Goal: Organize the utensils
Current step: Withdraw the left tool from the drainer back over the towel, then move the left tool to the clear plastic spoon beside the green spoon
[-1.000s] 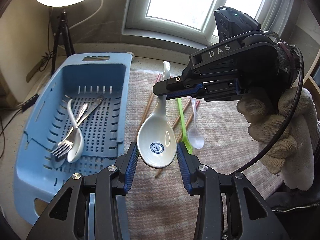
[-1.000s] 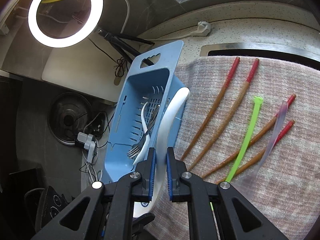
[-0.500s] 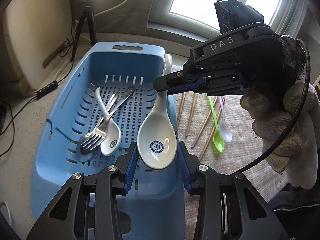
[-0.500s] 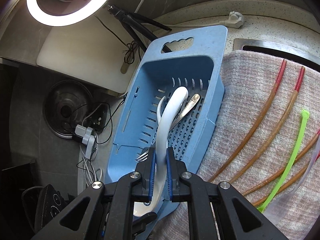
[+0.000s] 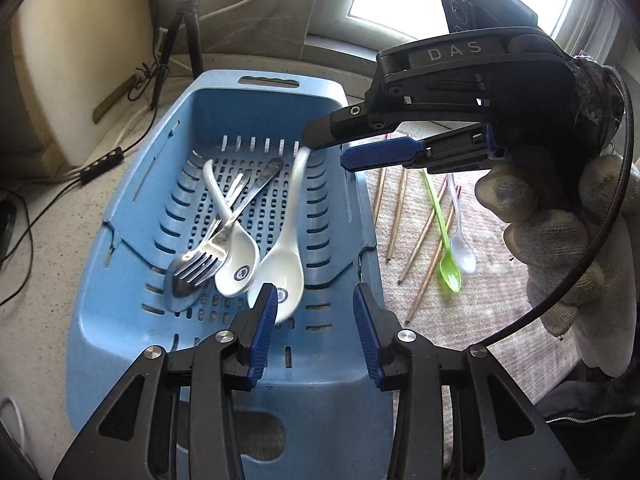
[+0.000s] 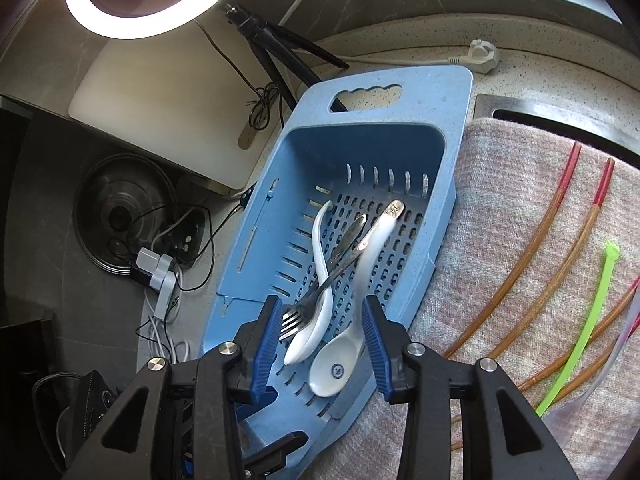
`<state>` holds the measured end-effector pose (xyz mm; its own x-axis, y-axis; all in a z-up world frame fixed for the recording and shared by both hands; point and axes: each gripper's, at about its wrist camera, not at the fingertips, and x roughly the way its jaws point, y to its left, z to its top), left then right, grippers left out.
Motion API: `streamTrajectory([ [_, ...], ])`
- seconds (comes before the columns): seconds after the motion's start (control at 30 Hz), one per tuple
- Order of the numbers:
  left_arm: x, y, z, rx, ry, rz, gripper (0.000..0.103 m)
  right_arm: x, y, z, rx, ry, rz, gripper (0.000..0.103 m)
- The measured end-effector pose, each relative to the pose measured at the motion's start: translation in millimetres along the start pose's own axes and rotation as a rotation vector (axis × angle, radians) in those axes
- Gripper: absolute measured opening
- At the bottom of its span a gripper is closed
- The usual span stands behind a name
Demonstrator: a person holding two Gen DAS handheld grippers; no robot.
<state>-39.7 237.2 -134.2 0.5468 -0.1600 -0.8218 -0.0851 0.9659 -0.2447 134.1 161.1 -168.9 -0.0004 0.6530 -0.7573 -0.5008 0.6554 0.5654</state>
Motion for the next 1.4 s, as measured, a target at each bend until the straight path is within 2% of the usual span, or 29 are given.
streamTrajectory([
  [0.1, -3.4, -0.9, 1.0, -0.005, -0.009, -0.002, 0.038, -8.2, 2.2, 0.9, -0.016, -0.023, -0.012, 0.044],
  [0.47, -11.8, -17.2, 8.2, 0.009, -0.046, -0.009, 0.038, -64.0, -23.6, -5.9, -0.02, -0.115, -0.01, 0.045],
  [0.73, -6.2, -48.3, 14.7, 0.066, -0.043, -0.044, 0.038, -118.9, -72.8, -26.1, -0.043, -0.247, -0.143, 0.045],
  [1.03, 27.9, -95.9, 30.8, 0.181, 0.011, -0.126, 0.038, -131.1, -121.2, -51.8, 0.044, -0.218, -0.241, 0.045],
  [1.2, 49.8, -114.3, 37.5, 0.223, 0.061, -0.164, 0.038, -120.7, -138.7, -60.1, 0.115, -0.165, -0.237, 0.044],
  [1.33, 65.3, -123.8, 46.6, 0.245, 0.096, -0.171, 0.038, -110.0, -144.0, -58.4, 0.134, -0.139, -0.233, 0.029],
  [1.37, 70.2, -125.5, 49.1, 0.247, 0.105, -0.161, 0.036, -107.1, -145.1, -56.9, 0.139, -0.131, -0.236, 0.024],
  [1.4, 74.2, -126.2, 52.3, 0.245, 0.117, -0.155, 0.031, -104.4, -146.3, -55.3, 0.147, -0.122, -0.232, 0.023],
])
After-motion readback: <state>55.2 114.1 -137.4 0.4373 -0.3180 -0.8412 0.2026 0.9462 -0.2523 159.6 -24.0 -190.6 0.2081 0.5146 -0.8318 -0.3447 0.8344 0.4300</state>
